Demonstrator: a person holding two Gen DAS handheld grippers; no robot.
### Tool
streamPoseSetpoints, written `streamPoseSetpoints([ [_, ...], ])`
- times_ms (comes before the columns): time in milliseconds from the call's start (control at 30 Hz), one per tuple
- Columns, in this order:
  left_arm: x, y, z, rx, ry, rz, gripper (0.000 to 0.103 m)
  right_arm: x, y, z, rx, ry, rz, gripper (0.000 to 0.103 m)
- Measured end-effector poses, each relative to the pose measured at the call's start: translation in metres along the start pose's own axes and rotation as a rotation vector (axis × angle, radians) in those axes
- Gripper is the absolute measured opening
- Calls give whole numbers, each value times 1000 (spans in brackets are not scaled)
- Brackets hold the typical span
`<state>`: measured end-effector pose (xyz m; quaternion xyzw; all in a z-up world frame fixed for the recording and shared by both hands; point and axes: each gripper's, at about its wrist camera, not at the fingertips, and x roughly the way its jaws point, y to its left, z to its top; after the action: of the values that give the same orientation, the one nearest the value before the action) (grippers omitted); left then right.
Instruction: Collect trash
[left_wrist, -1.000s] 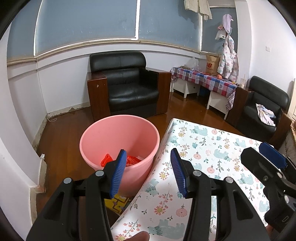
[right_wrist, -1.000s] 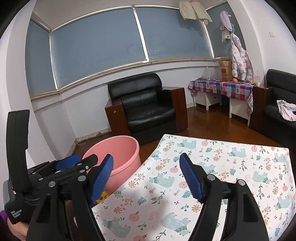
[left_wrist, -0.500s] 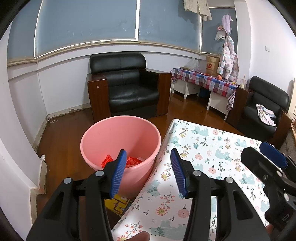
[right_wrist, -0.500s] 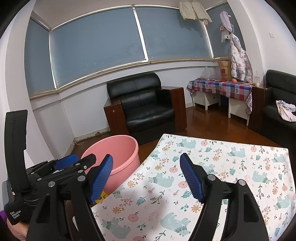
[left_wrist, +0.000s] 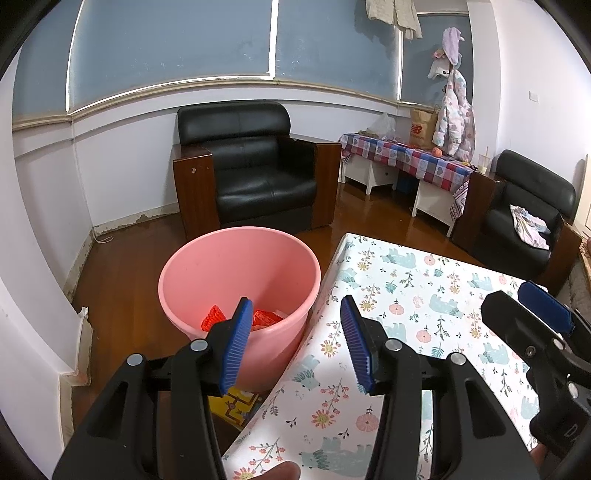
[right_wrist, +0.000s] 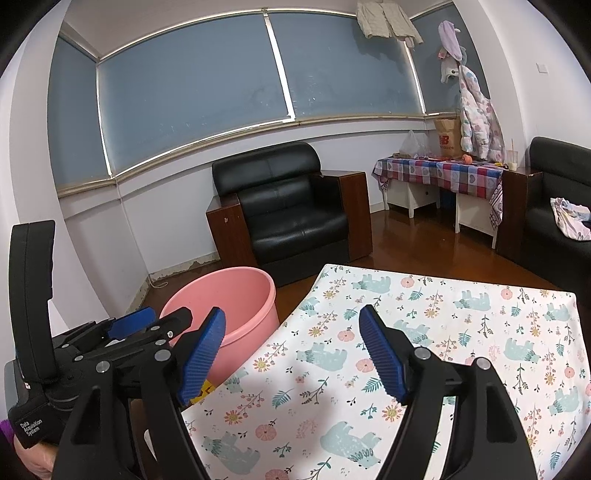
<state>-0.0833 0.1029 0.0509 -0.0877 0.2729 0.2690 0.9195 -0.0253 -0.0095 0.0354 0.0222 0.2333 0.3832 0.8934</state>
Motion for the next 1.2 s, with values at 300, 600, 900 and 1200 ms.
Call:
streamPoseSetpoints([
  [300,1,0,-1,2,4,-3,50,3,0,0,0,4,-1,73],
  [600,3,-3,-3,8,7,-7,50,3,-3,-2,7,0,-8,74],
  [900,4,-2,-4,12,6,-11,50,3,-3,-3,6,3,-6,75],
  [1200,4,-3,-3,15,7,-10,50,4,-3,-2,8,2,-7,75],
])
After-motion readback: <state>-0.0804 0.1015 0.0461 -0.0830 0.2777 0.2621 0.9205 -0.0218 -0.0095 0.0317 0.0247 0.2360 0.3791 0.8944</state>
